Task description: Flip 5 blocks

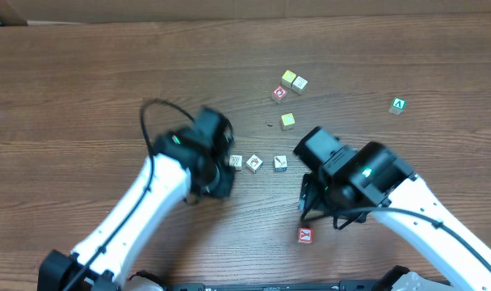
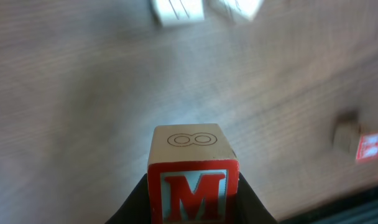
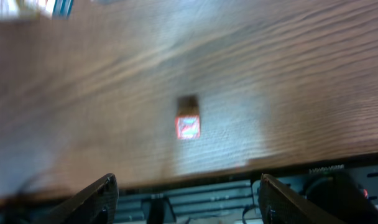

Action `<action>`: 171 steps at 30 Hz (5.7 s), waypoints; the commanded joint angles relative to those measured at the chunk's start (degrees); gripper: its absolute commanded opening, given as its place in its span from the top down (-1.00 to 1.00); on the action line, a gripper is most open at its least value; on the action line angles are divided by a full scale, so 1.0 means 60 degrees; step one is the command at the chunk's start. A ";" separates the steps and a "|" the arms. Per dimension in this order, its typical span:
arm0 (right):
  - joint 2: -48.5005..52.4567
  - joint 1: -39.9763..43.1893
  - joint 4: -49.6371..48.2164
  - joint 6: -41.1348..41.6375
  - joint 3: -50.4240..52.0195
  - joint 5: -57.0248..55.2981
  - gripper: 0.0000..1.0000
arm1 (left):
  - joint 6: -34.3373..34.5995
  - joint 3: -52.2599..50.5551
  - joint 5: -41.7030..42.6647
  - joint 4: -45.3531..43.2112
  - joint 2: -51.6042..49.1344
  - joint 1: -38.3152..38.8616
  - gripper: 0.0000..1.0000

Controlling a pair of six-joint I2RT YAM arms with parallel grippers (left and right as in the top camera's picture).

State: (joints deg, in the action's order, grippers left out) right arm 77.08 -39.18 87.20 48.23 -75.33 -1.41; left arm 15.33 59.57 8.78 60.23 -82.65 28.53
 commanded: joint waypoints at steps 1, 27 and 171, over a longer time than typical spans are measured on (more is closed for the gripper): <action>-0.0204 0.0878 -0.0098 -0.0463 -0.0273 -0.0251 -0.46 | 0.1818 -0.0903 -0.0029 -0.0306 0.0572 0.1231 0.91; -0.0204 0.6175 -0.0503 -0.3384 -0.0273 0.1184 -0.41 | 0.6167 -0.1971 0.0324 -0.4838 -0.1209 0.5271 0.92; -0.0204 0.6167 -0.0222 -0.3869 -0.0273 0.1508 -0.43 | 0.0004 0.3067 -0.0251 -0.0911 -0.4401 -0.0947 0.77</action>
State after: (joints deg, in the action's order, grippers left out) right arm 77.08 -2.33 86.06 25.45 -75.33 7.29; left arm 13.65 75.02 6.83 53.45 -109.65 23.20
